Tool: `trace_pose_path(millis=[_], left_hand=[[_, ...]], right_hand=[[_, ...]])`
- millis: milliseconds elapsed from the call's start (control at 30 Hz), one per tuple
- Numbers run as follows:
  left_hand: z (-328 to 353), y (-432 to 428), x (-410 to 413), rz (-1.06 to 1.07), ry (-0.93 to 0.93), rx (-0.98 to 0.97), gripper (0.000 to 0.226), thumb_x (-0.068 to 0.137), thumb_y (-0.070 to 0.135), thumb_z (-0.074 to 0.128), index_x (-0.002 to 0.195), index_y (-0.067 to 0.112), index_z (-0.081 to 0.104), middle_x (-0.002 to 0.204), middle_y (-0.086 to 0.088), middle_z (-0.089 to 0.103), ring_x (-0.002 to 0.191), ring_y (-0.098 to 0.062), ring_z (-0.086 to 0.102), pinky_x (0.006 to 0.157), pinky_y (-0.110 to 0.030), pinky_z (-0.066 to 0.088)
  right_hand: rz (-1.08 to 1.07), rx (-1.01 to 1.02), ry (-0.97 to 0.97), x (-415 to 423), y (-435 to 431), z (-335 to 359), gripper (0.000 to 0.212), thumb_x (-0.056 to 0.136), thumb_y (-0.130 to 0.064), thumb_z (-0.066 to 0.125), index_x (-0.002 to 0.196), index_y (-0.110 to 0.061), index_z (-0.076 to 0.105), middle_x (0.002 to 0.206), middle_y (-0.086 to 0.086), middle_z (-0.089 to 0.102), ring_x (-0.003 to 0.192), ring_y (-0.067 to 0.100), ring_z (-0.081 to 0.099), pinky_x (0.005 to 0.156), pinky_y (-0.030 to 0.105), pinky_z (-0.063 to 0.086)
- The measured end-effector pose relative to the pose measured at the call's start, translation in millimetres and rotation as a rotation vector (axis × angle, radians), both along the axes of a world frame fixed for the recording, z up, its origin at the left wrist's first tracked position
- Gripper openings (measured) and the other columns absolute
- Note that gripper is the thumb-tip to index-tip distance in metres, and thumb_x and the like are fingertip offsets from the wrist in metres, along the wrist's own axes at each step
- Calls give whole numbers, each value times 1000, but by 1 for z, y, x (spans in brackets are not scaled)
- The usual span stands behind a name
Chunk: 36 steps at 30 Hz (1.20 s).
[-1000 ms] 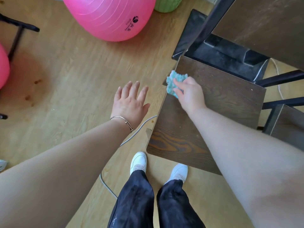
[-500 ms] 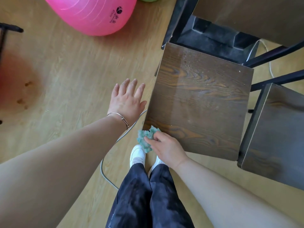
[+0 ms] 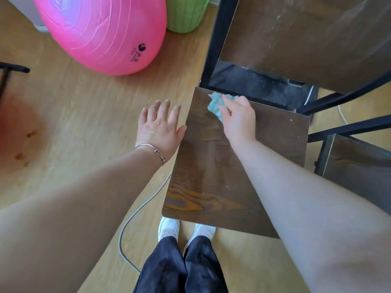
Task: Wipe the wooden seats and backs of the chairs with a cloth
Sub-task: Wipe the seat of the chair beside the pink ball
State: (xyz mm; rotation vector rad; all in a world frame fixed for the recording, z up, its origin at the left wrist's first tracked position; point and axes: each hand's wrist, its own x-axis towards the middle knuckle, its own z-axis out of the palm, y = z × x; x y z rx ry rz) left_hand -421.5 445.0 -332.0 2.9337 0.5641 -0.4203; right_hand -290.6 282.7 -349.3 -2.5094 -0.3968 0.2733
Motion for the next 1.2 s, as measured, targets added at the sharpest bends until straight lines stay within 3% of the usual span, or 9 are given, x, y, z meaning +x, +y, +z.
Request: trace_pose_path(millis=[167, 367, 533, 633, 733, 867, 1033, 1133, 1200], left_hand=[[2, 10, 32, 57, -58, 15, 58, 99, 50, 27, 150, 23, 22, 157, -7, 24, 145, -30, 14, 117, -50, 16], [-6, 17, 25, 38, -16, 5, 58, 99, 50, 25, 151, 24, 19, 158, -7, 21, 146, -29, 12, 118, -50, 14], [-7, 12, 10, 8, 33, 2, 58, 100, 50, 24, 151, 25, 17, 159, -8, 19, 146, -31, 12, 118, -50, 14], [-3, 4, 5, -1, 25, -8, 57, 100, 50, 25, 151, 25, 18, 159, -8, 19, 146, -31, 13, 117, -49, 14], [1, -7, -1, -42, 24, -10, 57, 100, 50, 24, 151, 25, 18, 159, -7, 19, 146, -31, 13, 117, -48, 15], [1, -18, -10, -76, 26, -13, 57, 101, 48, 26, 151, 24, 19, 158, -8, 21, 145, -32, 14, 117, -49, 16], [-5, -33, -19, -107, 35, -15, 57, 100, 48, 29, 151, 24, 20, 156, -7, 23, 144, -32, 17, 117, -49, 18], [-7, -41, -18, -120, 32, -20, 57, 100, 47, 31, 151, 24, 22, 155, -7, 25, 143, -32, 18, 116, -48, 18], [-8, -46, -15, -125, 33, -21, 56, 100, 48, 31, 150, 24, 22, 154, -6, 26, 143, -32, 19, 116, -48, 19]], right_hand=[[376, -22, -45, 41, 35, -9, 30, 97, -20, 60, 126, -17, 66, 100, 4, 53, 92, 19, 55, 80, 30, 48], [240, -41, 34, 52, 52, -42, 21, 92, -21, 65, 108, -8, 70, 100, 5, 56, 94, 23, 58, 86, 41, 52], [266, -54, 72, 30, 39, -40, 21, 93, -20, 63, 108, -8, 70, 97, -2, 53, 91, 15, 57, 85, 29, 50], [319, -59, 145, -16, 15, -35, 22, 96, -22, 59, 112, -12, 69, 95, -7, 56, 85, 9, 55, 74, 17, 44], [389, 13, 245, -72, -14, -29, 21, 97, -24, 58, 111, -14, 69, 94, -10, 56, 85, 9, 53, 77, 26, 47], [428, -63, 385, -136, -47, -26, 44, 90, -54, 39, 109, -26, 67, 83, -23, 49, 74, -7, 49, 66, 9, 37], [568, -176, 346, -196, -85, -21, 31, 87, -55, 53, 84, -25, 60, 75, -5, 61, 68, 7, 55, 67, 26, 48], [576, -162, 363, -207, -92, -17, 30, 89, -52, 51, 83, -23, 59, 69, -12, 53, 67, 7, 49, 66, 24, 44], [574, -126, 389, -205, -94, -15, 17, 91, -36, 57, 90, -22, 67, 77, -11, 55, 73, 13, 53, 70, 29, 50]])
